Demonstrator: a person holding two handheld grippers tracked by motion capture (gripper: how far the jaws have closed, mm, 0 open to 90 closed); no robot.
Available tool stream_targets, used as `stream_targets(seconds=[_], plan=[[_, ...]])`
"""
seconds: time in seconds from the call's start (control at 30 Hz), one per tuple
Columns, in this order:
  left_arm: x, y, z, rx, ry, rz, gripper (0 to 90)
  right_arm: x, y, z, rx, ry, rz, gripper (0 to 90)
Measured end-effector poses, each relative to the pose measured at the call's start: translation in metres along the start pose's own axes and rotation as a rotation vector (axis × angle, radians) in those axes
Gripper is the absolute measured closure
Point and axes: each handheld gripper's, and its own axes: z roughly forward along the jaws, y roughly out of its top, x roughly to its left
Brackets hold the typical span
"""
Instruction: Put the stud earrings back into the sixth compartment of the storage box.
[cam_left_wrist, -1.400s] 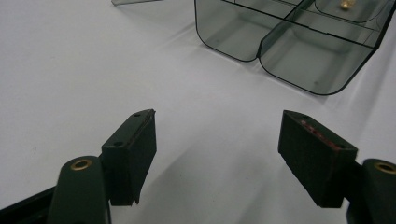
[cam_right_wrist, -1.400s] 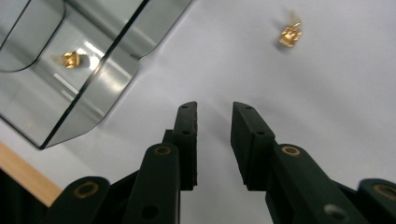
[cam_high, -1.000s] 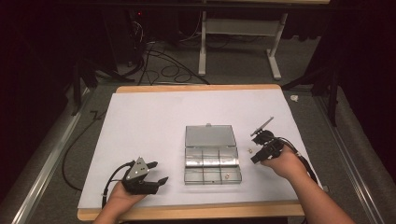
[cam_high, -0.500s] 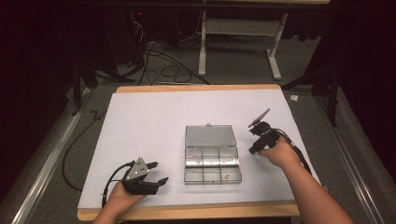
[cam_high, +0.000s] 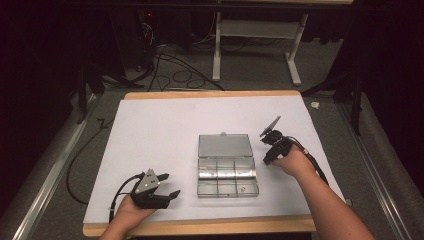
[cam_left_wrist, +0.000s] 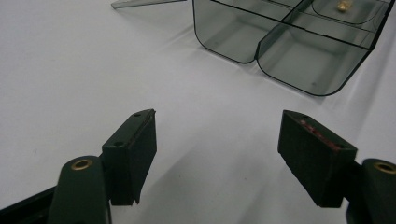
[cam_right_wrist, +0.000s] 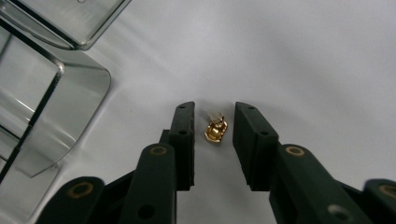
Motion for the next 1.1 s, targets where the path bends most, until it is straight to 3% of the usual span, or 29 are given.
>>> stream_targets(seconds=[0.2,0.67,1.1], plan=[[0.000,0.000,0.000,0.001,0.001,0.002,28.8,0.001,0.000,-0.003,0.006,0.013,0.003,85.7],[-0.001,0.000,0.000,-0.001,0.006,0.004,28.8,0.011,-0.017,-0.021,-0.001,0.038,-0.025,85.9],[0.000,0.000,0.000,-0.010,0.005,-0.003,28.8,0.019,-0.039,-0.030,-0.013,0.068,-0.008,85.9]])
